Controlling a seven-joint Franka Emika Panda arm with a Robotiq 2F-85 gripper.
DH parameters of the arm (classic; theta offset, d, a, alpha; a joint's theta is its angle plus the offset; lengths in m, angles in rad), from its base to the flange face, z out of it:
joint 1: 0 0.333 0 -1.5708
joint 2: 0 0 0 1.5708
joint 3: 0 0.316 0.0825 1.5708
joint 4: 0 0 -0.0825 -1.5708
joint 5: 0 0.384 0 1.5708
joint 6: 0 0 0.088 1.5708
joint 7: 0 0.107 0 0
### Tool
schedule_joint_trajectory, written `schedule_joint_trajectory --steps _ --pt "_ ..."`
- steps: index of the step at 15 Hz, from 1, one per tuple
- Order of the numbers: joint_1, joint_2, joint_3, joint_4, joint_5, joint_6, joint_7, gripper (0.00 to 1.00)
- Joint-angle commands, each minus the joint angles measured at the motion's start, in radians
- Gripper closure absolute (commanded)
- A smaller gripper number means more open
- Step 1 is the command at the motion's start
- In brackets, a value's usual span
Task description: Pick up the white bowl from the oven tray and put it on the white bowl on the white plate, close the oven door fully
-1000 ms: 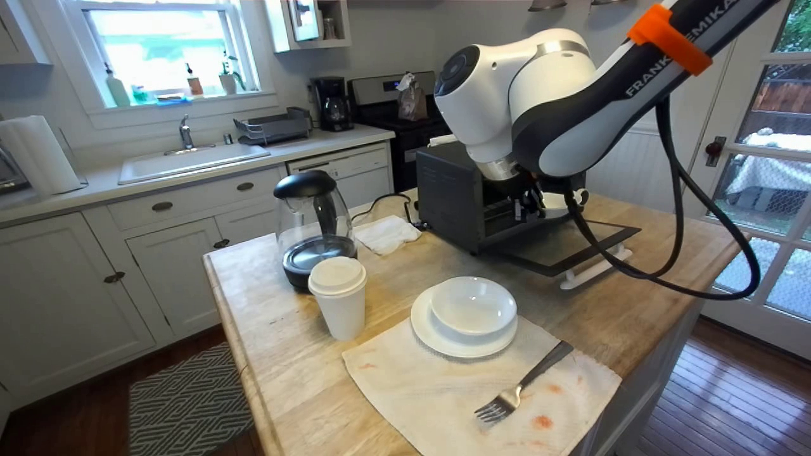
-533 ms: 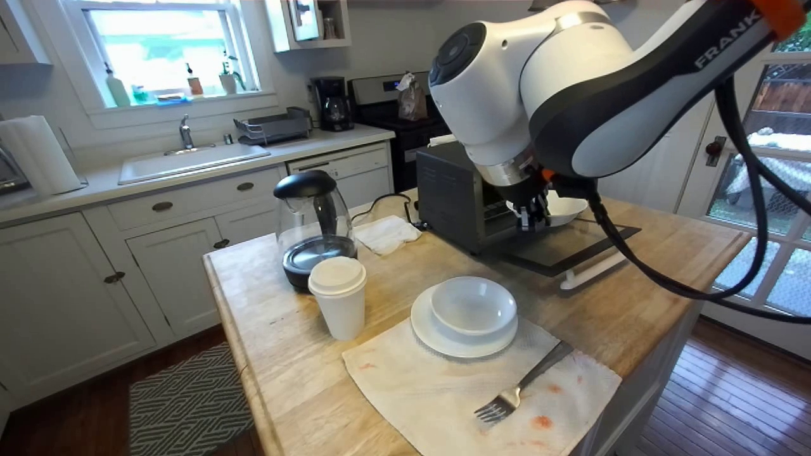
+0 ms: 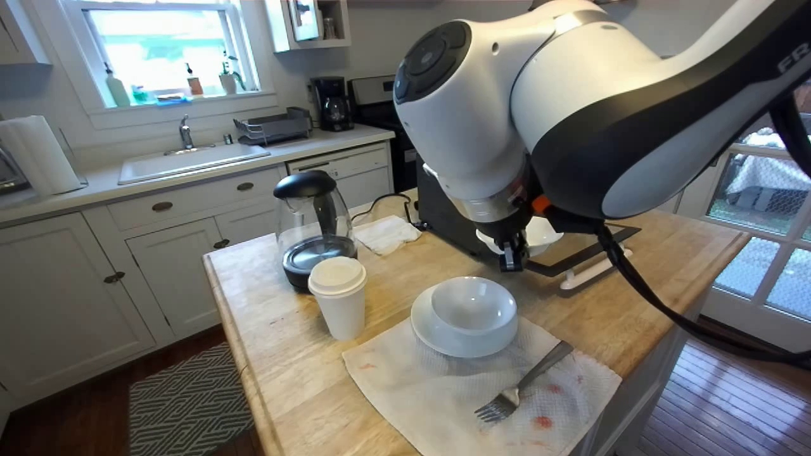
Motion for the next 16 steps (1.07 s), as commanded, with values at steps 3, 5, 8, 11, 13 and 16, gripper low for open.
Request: schedule_joint_trajectory --steps 3,5,8,11,13,16 --pt "0.030 0.008 0.032 0.010 0.045 0.022 -0.081 0.98" --pt "0.031 0.027 0.038 0.020 0.054 0.044 -0.116 0.98" --pt "0.032 0.042 0.036 0.021 0.056 0.089 -0.146 0.98" --pt "0.033 0.038 0.036 0.010 0.060 0.134 -0.163 0.98" --pt "0.035 0.030 0.037 0.001 0.061 0.155 -0.173 0.98" --pt "0.040 0.038 0.037 -0.002 0.060 0.167 -0.178 0.98"
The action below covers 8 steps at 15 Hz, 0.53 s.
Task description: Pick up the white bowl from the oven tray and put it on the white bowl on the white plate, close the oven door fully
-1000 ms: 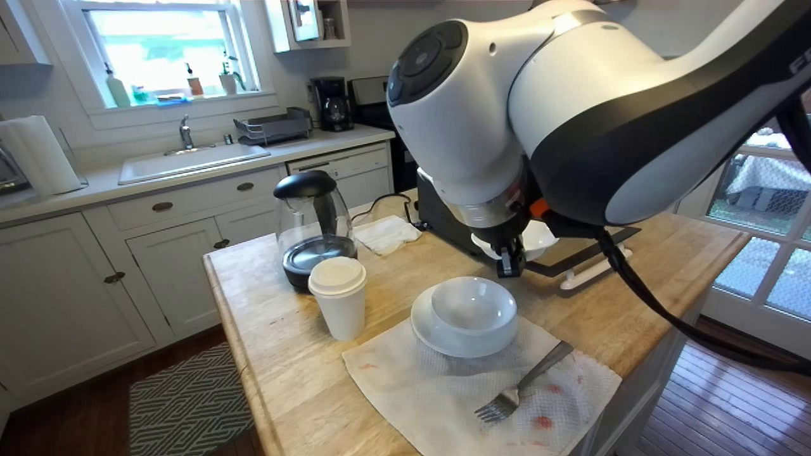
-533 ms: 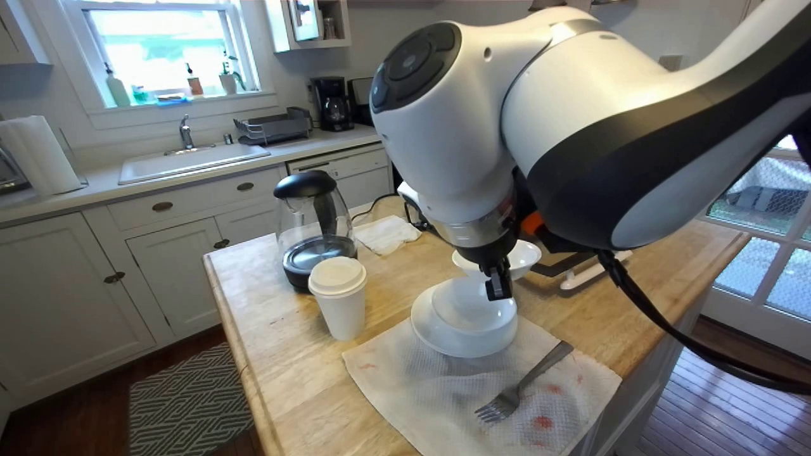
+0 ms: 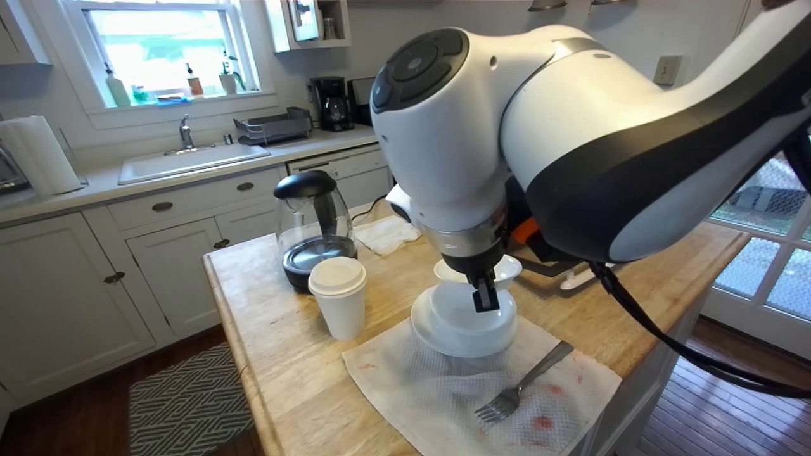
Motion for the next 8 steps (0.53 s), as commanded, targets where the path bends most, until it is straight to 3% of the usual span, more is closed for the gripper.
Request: schedule_joint_trajectory --steps 1,8 --pt "0.010 -0.001 -0.002 -0.005 0.030 0.006 -0.037 0.98" --pt "0.016 0.017 -0.002 -0.012 0.043 0.008 -0.053 0.98"
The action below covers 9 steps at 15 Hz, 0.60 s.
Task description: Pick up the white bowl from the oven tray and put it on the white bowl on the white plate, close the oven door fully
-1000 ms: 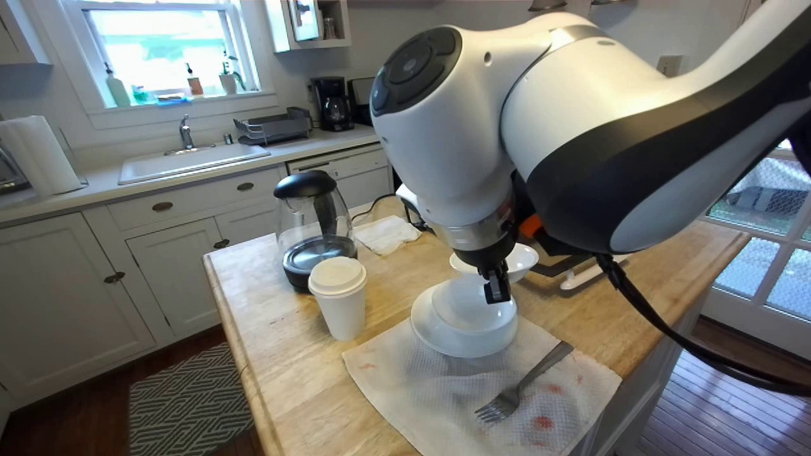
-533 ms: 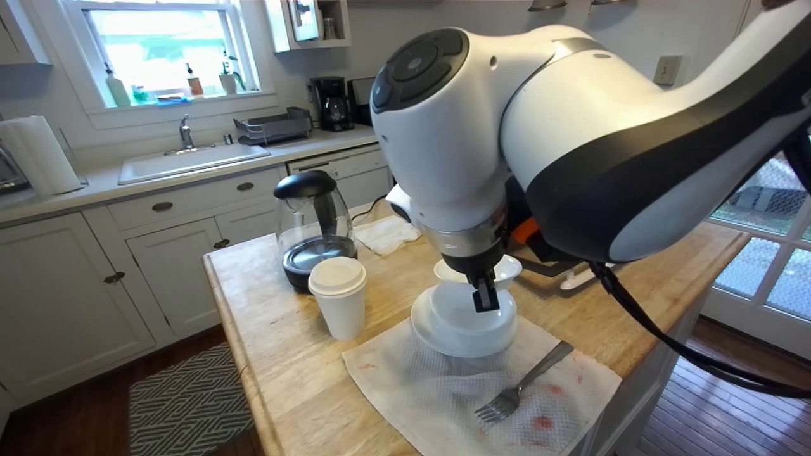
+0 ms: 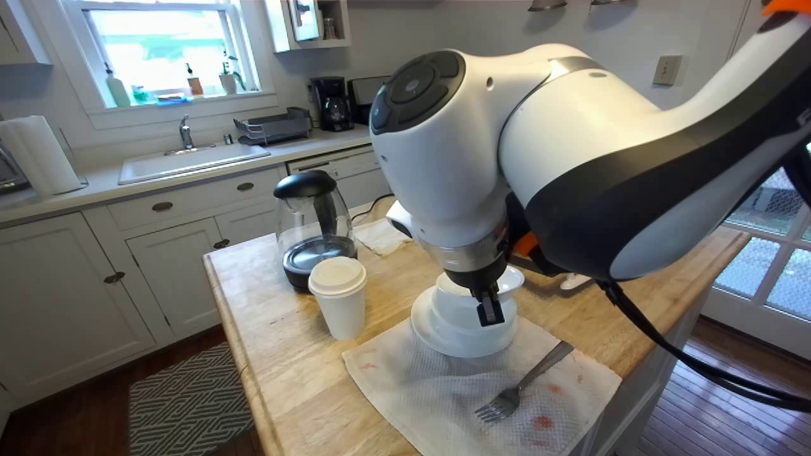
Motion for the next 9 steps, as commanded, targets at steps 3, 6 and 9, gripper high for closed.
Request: schedule_joint_trajectory --steps 3,6,9 --pt "0.010 0.000 0.000 -0.008 0.035 0.008 -0.040 0.98" --pt "0.009 0.012 0.001 -0.001 0.045 0.005 -0.051 0.98" --pt "0.013 0.018 -0.002 0.001 0.045 0.010 -0.047 0.98"
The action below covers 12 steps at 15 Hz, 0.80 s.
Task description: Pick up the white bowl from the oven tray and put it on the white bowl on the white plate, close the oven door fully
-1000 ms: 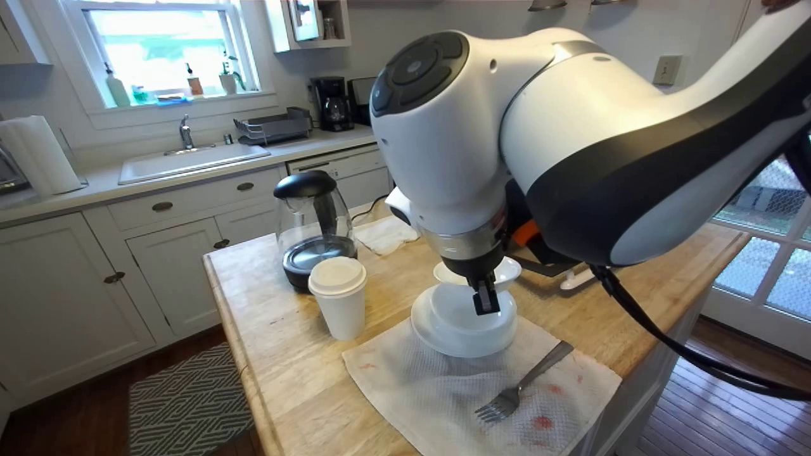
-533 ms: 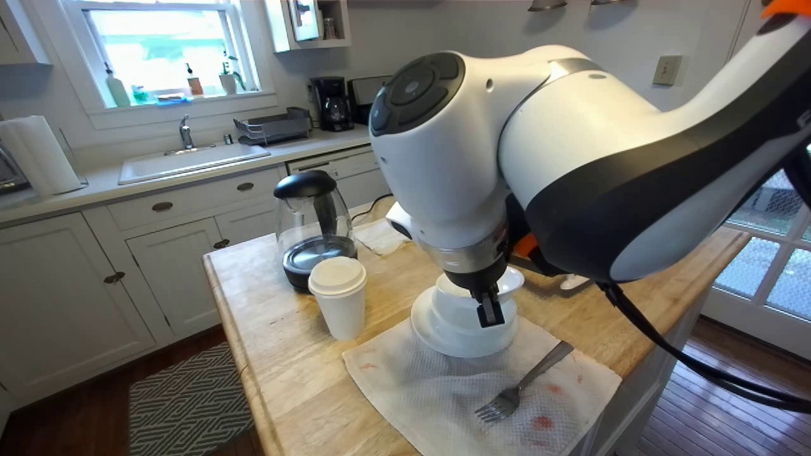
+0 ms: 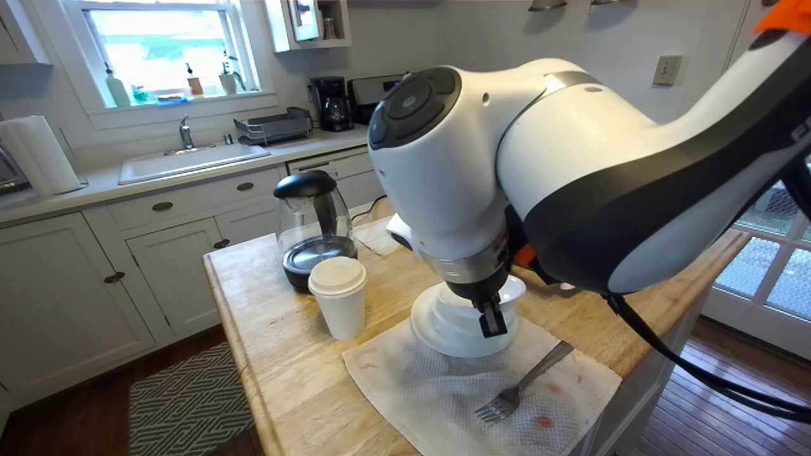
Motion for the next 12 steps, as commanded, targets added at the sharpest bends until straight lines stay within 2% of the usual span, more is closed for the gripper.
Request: schedule_joint_trajectory --steps 1,12 --pt "0.009 0.002 -0.006 0.003 0.025 0.011 -0.023 0.98" --pt "0.015 0.024 -0.015 0.012 0.000 0.038 -0.012 0.98"
